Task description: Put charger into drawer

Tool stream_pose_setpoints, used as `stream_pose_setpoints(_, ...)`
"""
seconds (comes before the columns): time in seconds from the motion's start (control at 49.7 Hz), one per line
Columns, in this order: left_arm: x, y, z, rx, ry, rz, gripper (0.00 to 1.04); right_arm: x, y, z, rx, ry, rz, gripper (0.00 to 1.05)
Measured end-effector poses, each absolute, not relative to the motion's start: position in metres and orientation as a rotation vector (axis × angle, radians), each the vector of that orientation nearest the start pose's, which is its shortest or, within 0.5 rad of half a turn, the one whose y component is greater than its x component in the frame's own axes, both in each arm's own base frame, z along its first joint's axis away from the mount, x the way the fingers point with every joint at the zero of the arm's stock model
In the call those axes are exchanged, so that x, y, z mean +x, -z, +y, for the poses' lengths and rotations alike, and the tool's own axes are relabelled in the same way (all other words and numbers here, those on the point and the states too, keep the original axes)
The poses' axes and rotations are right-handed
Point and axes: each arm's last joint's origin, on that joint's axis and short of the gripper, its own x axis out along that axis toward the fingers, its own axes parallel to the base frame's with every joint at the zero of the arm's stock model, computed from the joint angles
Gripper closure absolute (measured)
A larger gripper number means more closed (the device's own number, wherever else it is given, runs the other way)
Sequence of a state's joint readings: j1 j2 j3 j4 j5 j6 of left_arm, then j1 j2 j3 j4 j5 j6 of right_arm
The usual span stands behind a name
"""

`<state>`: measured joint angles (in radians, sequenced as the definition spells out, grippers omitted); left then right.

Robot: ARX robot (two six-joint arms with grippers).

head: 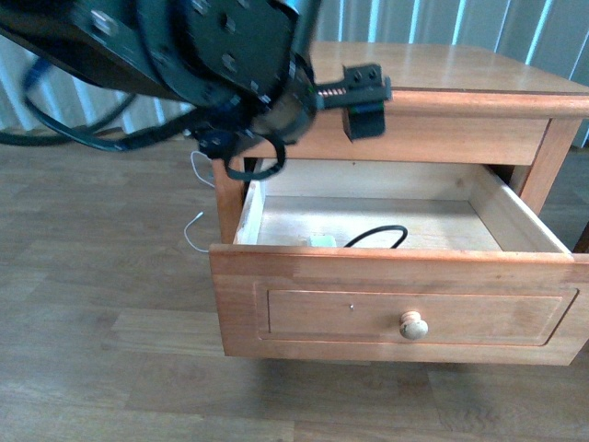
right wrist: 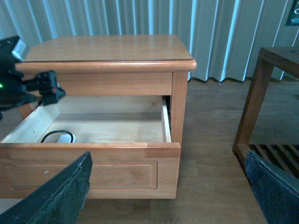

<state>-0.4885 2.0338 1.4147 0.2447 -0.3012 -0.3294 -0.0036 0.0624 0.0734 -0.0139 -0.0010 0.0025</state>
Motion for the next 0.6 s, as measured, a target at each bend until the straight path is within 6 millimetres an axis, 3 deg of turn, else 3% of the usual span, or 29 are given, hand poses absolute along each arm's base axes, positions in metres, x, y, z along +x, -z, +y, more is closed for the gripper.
stream_pose_setpoints(0.141,0.393,-0.246,-0.174,-0.21,0.078,0.29,0.06,0.098,-0.182,0.0,0.002,0.003,0.003,0.08)
stream_pose_setpoints(0.342,0.347,-0.285,-0.122,-0.217,0.002,0.184,0.06,0.098,-0.182,0.0,0.002,0.003,0.003,0.08)
stream_pose_setpoints(0.463,0.301,-0.299,-0.093,-0.212,-0.066,0.124,0.06,0.098,-0.182,0.0,0.002,0.003,0.003,0.08)
stream_pose_setpoints(0.604,0.252,-0.3,-0.066,-0.214,-0.104,0.092,0.06,0.098,-0.182,0.0,0.003,0.003,0.003,0.08)
